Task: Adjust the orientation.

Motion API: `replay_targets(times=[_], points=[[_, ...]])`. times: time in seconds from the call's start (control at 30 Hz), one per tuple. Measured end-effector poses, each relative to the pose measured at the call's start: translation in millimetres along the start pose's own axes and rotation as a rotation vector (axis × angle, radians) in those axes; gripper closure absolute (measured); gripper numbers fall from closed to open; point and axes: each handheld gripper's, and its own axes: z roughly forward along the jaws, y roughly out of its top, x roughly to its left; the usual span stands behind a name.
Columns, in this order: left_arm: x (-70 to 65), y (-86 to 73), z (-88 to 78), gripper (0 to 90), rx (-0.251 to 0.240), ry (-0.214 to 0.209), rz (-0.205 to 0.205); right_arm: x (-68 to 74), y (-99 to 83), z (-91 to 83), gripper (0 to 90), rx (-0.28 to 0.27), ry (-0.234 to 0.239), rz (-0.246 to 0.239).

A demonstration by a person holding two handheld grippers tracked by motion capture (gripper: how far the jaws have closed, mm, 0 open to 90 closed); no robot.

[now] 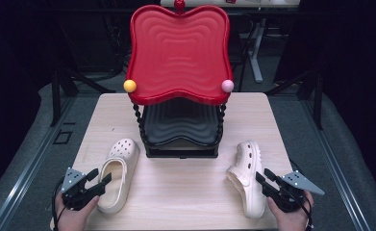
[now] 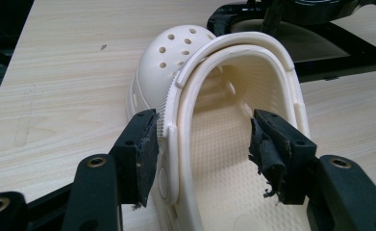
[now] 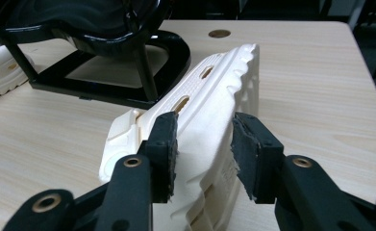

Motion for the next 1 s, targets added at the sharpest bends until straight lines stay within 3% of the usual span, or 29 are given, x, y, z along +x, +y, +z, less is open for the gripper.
replay_targets(times=[0.17, 0.3, 0.57, 0.63, 1.0], points=[[1.0, 0.7, -0.2, 43.7, -0.003, 0.007, -0.009, 2.1, 0.7, -7.2, 60.4, -0.066, -0.005, 0.007], [2.1, 0.6, -1.3, 45.6, -0.01, 0.01, -0.012, 0.8, 0.5, -7.4, 59.6, -0.066, -0.048, 0.011], [3.7, 1.3, -3.0, 52.3, -0.007, 0.05, -0.002, 0.1, 0.2, -7.1, 58.9, -0.069, -0.061, 0.012], [1.9, 2.3, -1.2, 54.0, 0.007, 0.071, 0.03, -0.2, 0.4, -8.2, 58.9, -0.075, -0.063, 0.013], [-3.7, 9.0, 11.9, 62.2, 0.028, 0.103, 0.108, -4.0, -1.7, -8.1, 57.1, -0.082, -0.06, 0.047]])
